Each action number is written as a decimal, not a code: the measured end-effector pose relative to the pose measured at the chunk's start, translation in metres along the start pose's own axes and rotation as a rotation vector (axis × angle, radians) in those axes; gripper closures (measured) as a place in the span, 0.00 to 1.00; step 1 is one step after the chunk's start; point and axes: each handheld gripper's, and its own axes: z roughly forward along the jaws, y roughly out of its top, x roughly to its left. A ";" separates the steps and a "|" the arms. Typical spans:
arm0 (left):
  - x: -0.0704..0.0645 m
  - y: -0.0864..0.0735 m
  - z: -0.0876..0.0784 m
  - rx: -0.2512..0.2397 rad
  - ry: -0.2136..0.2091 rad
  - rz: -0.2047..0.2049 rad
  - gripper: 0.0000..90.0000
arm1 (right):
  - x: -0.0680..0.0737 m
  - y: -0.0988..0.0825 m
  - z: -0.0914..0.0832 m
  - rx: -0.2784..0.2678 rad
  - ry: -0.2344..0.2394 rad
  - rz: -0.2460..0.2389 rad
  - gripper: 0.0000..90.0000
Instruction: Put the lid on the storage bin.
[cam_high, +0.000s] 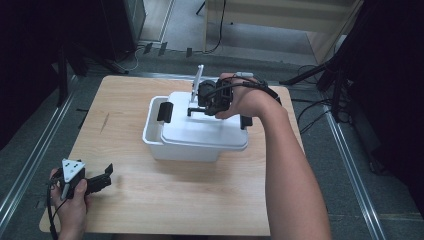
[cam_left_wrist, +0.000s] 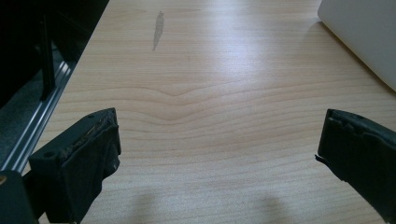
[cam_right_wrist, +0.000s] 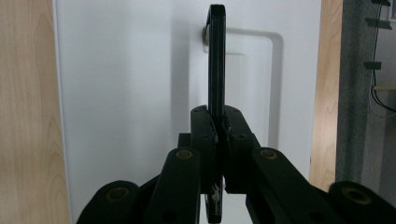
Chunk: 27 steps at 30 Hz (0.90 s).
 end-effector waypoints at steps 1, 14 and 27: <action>0.000 0.000 0.000 0.000 0.000 0.000 0.00 | 0.000 0.002 0.001 -0.007 0.003 -0.004 0.95; 0.001 0.000 0.000 -0.001 -0.006 -0.006 0.00 | -0.004 0.028 0.009 -0.002 0.011 -0.032 0.95; 0.001 0.000 0.000 0.001 -0.009 -0.006 0.00 | -0.005 0.046 0.018 0.003 0.023 -0.032 0.95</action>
